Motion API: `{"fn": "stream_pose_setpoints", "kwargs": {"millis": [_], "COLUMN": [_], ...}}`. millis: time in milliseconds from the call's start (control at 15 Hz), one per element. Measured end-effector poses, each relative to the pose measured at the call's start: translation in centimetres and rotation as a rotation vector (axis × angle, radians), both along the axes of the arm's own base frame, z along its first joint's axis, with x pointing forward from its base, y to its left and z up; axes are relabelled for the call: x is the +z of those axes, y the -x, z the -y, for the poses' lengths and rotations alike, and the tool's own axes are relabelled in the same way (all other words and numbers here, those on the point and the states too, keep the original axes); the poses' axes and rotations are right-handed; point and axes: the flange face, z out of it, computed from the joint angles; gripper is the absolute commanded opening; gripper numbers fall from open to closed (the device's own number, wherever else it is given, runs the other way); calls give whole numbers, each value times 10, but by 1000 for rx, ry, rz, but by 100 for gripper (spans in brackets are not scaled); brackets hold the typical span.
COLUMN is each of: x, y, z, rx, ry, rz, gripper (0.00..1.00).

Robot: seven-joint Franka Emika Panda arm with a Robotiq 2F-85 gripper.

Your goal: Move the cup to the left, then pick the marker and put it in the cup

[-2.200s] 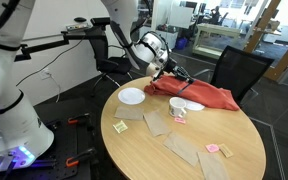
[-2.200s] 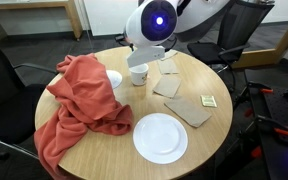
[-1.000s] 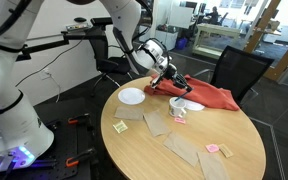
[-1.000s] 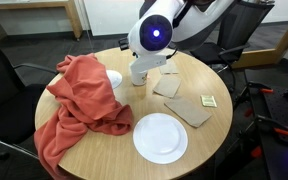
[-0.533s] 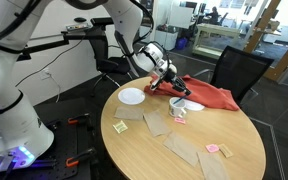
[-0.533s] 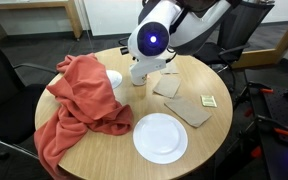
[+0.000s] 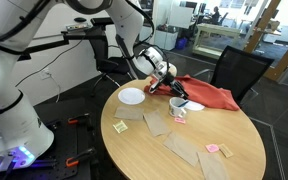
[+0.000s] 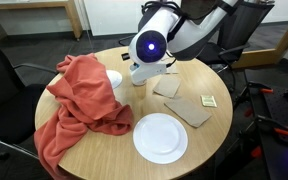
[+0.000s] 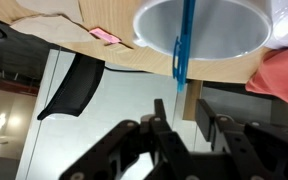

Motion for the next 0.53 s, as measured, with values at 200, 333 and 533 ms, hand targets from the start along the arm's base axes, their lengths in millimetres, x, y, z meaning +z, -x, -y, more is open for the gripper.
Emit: {"fn": "stream_pose_setpoints", "kwargs": {"millis": [200,333,533], "x": [0,3,17], "y": [0,-2,-7], "z": [0,1,2], "rx": [-7,-11,-17], "ry": [-5,-8,-15], "rz": [0,6,29], "gripper": [94,100,100]}}
